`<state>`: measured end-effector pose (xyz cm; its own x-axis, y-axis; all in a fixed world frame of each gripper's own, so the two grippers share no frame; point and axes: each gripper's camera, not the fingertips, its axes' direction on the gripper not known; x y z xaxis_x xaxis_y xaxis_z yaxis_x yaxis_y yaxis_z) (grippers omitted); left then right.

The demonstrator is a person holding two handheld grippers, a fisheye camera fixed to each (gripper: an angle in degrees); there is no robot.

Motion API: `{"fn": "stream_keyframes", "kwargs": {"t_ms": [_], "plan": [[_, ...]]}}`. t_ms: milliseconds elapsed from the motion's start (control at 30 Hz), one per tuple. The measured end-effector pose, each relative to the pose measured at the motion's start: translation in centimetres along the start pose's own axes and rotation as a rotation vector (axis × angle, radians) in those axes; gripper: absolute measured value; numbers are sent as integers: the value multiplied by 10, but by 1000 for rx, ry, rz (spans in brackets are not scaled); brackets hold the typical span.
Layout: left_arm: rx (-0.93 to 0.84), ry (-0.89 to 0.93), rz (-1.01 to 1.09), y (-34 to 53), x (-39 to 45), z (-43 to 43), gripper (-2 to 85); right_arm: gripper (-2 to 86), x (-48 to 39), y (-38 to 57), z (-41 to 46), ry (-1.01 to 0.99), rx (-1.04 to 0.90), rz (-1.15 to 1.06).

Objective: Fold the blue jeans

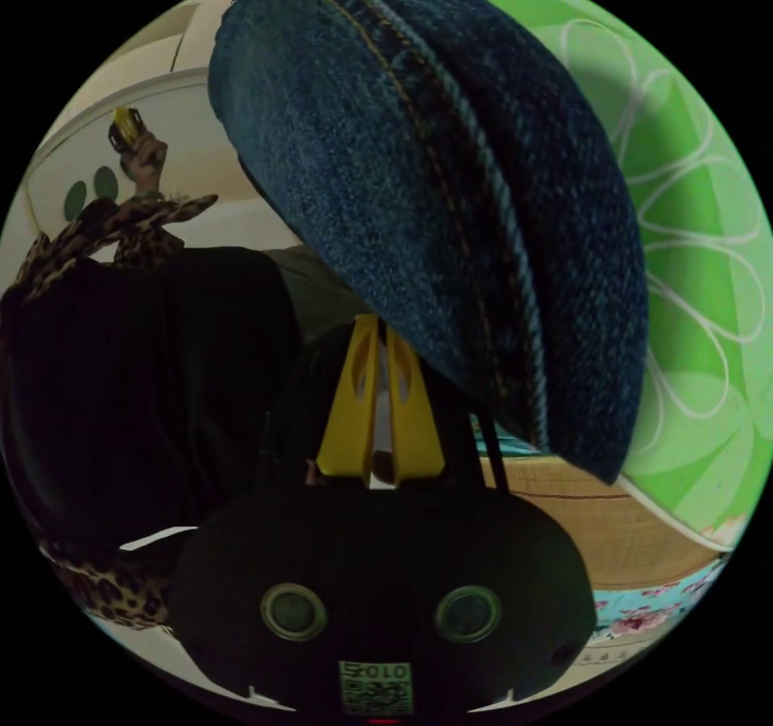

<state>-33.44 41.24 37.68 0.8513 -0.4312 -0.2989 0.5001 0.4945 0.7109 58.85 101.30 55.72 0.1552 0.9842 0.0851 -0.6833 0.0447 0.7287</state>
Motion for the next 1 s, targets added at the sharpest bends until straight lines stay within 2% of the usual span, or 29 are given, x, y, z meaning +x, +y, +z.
{"fn": "stream_keyframes", "kwargs": {"t_ms": [100,167,233,333,400,467,533,600,667,733,833,900,967,1000], "plan": [[-103,-241,118,-9,53,43,-2,86,-3,1,12,13,-48,4],[-193,-335,124,-19,64,76,-2,77,-10,2,22,37,-94,-25],[-245,-521,107,-31,65,123,-2,67,-22,11,26,83,-133,-75],[-340,-670,140,-39,63,199,-1,47,-36,45,2,71,12,-119],[-412,-804,199,-39,65,254,-1,30,-36,80,-28,-16,244,-156],[-461,-867,260,-38,61,303,-1,24,-28,98,-35,-109,350,-175],[-512,-985,263,-42,41,356,-1,20,-12,102,-19,-197,270,-114],[-526,-1023,249,-48,24,380,-1,16,-15,112,26,-41,60,-31],[-577,-1039,227,-52,9,400,-2,15,-21,128,53,34,30,14],[-599,-1041,176,-48,-7,414,-2,15,-23,147,72,-33,50,21],[-517,-1009,149,-33,-10,415,-2,16,-31,186,67,-108,342,-16],[-501,-1034,158,-28,-4,424,-2,17,-24,214,44,-174,751,-28],[-518,-1104,212,-22,6,443,-2,18,-15,210,36,-180,898,-29],[-529,-1162,257,-17,13,457,-2,19,-10,197,32,-110,938,29]]}}
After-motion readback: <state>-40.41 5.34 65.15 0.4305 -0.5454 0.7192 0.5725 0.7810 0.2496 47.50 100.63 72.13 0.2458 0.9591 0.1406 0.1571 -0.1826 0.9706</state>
